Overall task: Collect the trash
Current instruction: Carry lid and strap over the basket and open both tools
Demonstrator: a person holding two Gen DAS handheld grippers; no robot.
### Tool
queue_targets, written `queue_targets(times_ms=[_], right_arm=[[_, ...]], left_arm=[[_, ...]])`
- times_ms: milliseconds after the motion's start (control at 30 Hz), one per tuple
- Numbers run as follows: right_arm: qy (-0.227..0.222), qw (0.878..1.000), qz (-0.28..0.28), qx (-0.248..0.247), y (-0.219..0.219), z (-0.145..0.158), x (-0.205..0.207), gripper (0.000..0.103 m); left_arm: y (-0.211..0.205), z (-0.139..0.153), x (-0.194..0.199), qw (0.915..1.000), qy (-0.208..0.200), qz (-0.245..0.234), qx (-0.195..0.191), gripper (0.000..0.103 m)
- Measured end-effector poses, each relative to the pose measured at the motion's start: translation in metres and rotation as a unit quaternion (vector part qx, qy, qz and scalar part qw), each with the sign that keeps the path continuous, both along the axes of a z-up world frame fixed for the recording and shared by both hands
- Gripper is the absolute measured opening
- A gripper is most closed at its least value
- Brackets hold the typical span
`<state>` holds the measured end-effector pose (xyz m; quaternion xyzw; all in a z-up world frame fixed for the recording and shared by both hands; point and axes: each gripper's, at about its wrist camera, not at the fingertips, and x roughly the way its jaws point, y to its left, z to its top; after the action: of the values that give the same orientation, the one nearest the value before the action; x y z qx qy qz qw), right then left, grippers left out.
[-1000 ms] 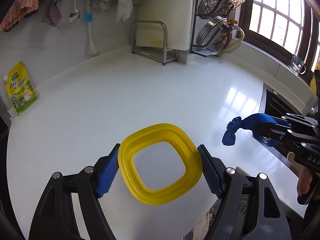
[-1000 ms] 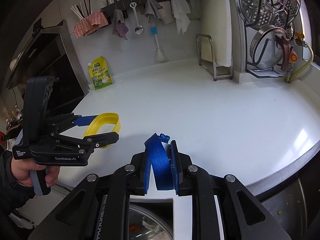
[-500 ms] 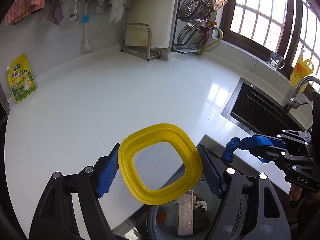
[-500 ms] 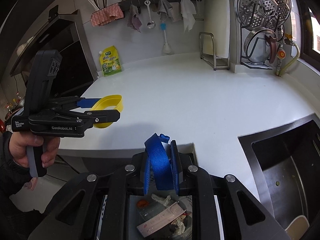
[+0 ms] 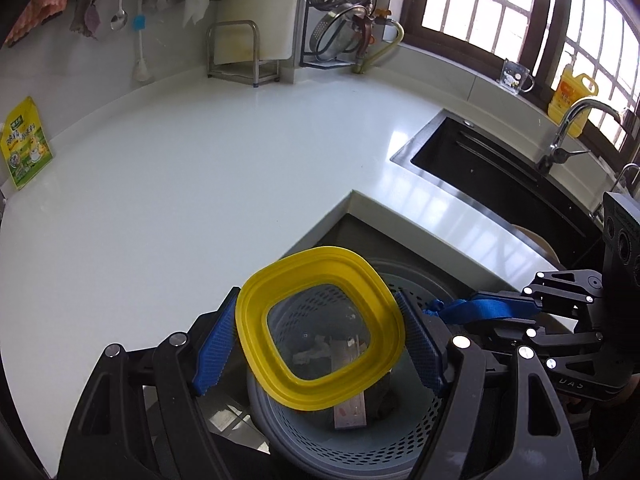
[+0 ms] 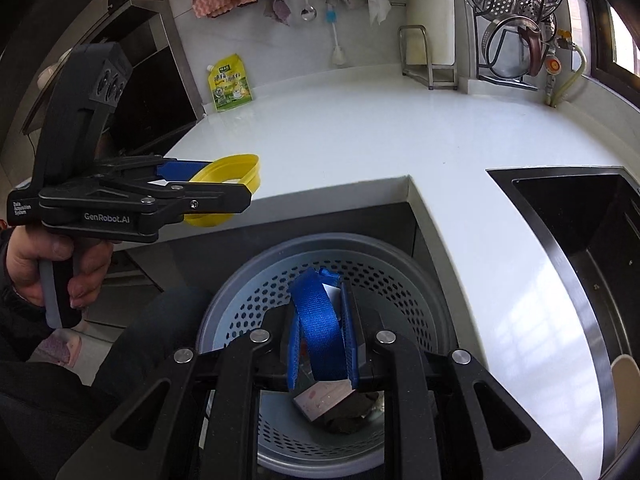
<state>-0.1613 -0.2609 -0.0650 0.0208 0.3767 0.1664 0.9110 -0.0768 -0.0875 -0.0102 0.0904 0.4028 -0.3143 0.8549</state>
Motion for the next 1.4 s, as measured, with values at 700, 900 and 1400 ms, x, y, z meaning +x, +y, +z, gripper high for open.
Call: queue_targets(times_ms=[700,900,1400], right_arm=[[0.079,0.995,0.014,-0.066,0.024,-0.066,-0.004,0.017],[0.101,0.992,0.023,-0.075,0.03,-0.077,-0.002,0.017],[0.137,0.985,0.034,-0.097,0.04,-0.092,0.016,0.018]], left_arm=[[-0.023,-0.092,-0.011,0.9937,0.074,-0.037,0.076,0.074],[-0.028,-0.114,-0.009,0.9904,0.09,-0.041,0.096,0.074],[-0.033,-0.137,0.001,0.9853,0.113,-0.042,0.121,0.074]])
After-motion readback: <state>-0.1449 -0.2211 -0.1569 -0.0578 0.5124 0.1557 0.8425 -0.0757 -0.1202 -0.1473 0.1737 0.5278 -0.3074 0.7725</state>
